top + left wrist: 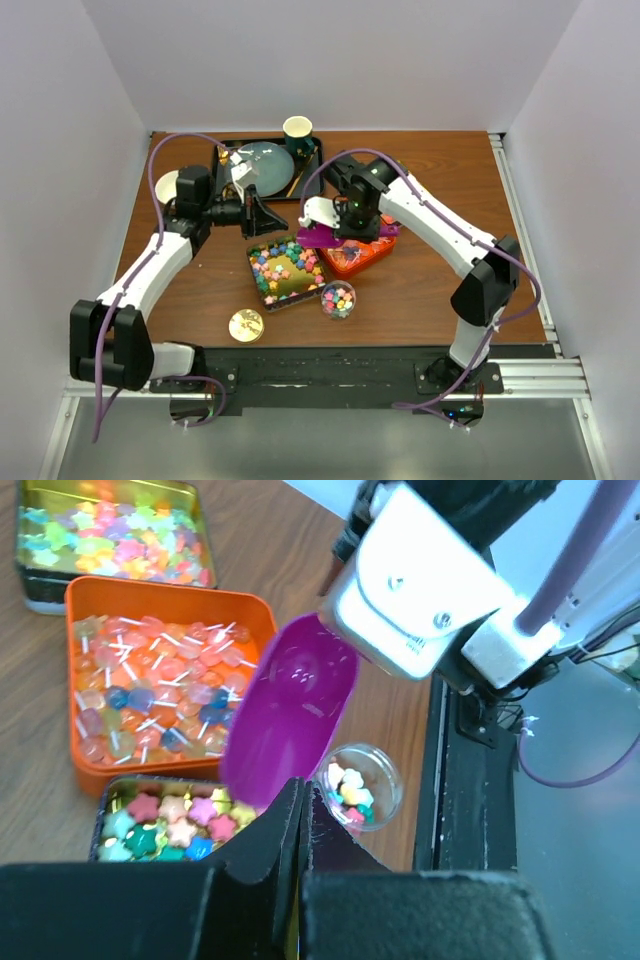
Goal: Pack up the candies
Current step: Adjust the spatula, then scoop the fake candies from the storage box.
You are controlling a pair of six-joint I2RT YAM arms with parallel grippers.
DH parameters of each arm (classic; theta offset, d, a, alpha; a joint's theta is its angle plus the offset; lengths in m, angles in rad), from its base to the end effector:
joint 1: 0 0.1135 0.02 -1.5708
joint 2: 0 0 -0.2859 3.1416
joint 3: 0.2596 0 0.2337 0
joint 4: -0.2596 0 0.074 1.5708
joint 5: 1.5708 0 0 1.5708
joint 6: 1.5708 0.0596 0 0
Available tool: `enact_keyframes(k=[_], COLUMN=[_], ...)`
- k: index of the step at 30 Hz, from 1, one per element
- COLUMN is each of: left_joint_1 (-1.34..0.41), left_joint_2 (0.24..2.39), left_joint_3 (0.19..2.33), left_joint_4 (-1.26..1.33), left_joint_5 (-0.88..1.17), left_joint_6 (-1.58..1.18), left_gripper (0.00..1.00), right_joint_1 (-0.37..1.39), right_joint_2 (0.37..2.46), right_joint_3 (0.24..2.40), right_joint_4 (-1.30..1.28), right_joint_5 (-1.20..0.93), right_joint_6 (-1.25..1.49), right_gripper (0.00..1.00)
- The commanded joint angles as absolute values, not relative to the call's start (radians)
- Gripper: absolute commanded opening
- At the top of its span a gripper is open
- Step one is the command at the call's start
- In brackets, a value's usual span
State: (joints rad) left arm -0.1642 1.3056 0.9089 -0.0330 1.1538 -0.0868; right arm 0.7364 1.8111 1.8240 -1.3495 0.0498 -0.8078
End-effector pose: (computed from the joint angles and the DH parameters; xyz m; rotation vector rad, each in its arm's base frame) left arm 0.2533 -0.0972 0.3166 0.8169 1.7611 -1.3005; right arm 0.2569 0.2289 0.3242 -2.0227 2.0895 -0.0846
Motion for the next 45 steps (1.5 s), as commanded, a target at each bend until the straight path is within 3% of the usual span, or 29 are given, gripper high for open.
enact_keyframes(k=[1, 7, 14, 17, 18, 21, 27, 28, 29, 45], left_joint_1=[-0.190, -0.190, -0.190, -0.189, -0.189, -0.186, -0.126, -0.112, -0.098, 0.000], left_joint_2=[1.336, 1.370, 1.414, 1.417, 1.413, 1.387, 1.319, 1.316, 1.312, 1.368], left_joint_3=[0.928, 0.928, 0.936, 0.982, 0.998, 1.042, 0.924, 0.892, 0.879, 0.836], left_joint_4=[0.066, 0.078, 0.069, 0.004, -0.061, -0.263, -0.431, -0.423, -0.413, -0.353], left_joint_5=[1.141, 1.120, 1.097, 1.094, 1.083, 1.016, 0.827, 0.796, 0.781, 0.815], left_joint_6=[-0.169, -0.167, -0.138, -0.105, -0.031, 0.174, 0.466, 0.469, 0.469, 0.460], left_gripper=[0.00, 0.00, 0.01, 0.23, 0.39, 0.64, 0.82, 0.88, 1.00, 0.98], right_joint_1=[0.739, 0.742, 0.739, 0.715, 0.700, 0.649, 0.597, 0.594, 0.594, 0.595], right_joint_2=[1.831, 1.862, 1.773, 1.755, 1.746, 1.762, 1.856, 1.865, 1.879, 2.022], right_joint_3=[1.982, 2.192, 2.135, 2.028, 1.990, 1.907, 1.937, 1.937, 1.939, 2.017], right_joint_4=[-1.387, -1.453, -1.436, -1.416, -1.396, -1.397, -1.465, -1.468, -1.473, -1.493], right_joint_5=[-0.050, -0.172, -0.250, -0.146, -0.123, -0.010, 0.154, 0.178, 0.193, 0.495], right_joint_6=[-0.746, -0.716, -0.759, -0.796, -0.804, -0.848, -0.910, -0.916, -0.931, -1.045], right_gripper=[0.00, 0.00, 0.00, 0.00, 0.00, 0.00, 0.00, 0.00, 0.00, 0.00])
